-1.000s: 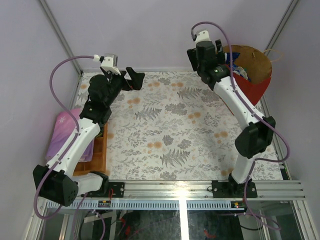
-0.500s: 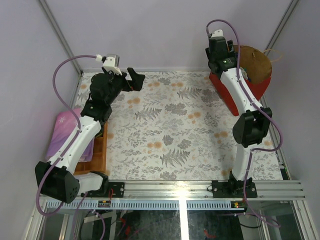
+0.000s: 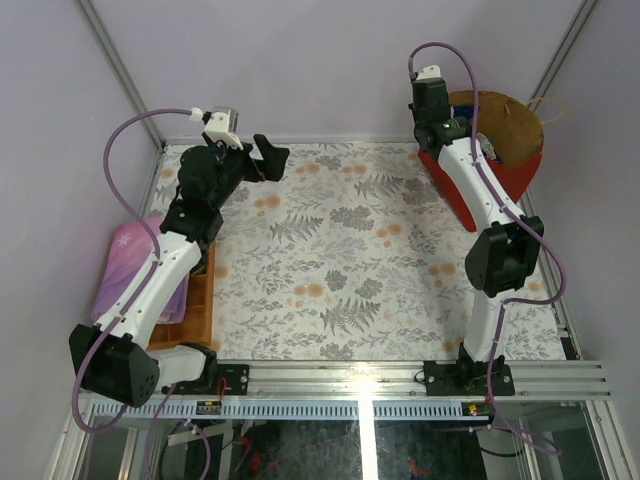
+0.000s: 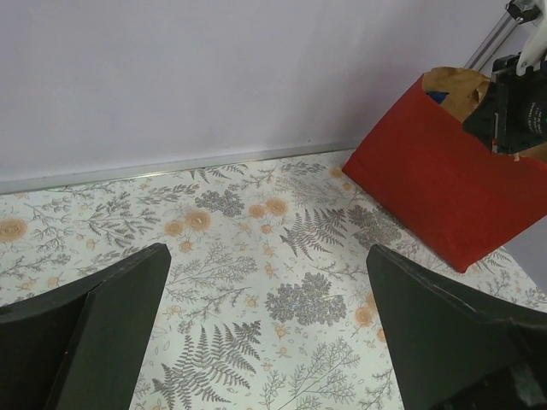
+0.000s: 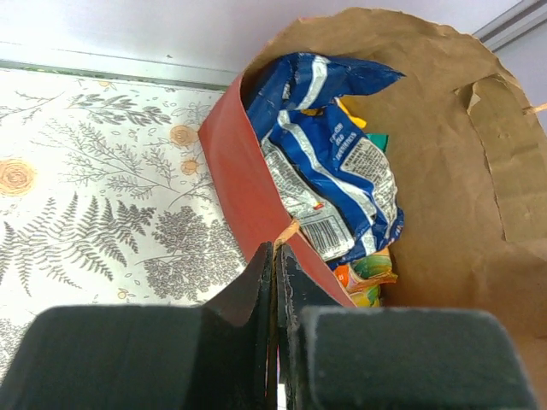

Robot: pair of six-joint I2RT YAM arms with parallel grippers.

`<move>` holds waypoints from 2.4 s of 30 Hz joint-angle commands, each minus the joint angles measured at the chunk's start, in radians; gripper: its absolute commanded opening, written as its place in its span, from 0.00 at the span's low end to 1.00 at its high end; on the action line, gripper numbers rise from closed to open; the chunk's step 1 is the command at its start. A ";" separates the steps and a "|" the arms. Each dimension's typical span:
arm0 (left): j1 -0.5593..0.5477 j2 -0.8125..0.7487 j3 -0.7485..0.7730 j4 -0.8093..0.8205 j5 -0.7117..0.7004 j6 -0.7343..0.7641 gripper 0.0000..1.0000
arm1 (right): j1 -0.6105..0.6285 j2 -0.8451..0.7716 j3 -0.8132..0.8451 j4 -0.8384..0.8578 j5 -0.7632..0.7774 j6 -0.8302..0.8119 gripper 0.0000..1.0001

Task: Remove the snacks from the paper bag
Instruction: Adjust the paper bag at the center of the board.

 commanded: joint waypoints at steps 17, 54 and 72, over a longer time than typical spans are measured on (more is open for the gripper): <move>0.076 0.015 0.039 -0.078 -0.296 -0.052 1.00 | 0.295 0.068 0.186 -0.103 -0.287 -0.029 0.00; 0.211 0.140 -0.007 -0.004 0.009 -0.035 1.00 | 0.775 -0.233 -0.850 0.251 -0.661 0.263 0.07; 0.205 0.182 -0.069 0.101 0.147 -0.234 1.00 | 0.893 -0.703 -0.882 0.210 -0.971 0.163 1.00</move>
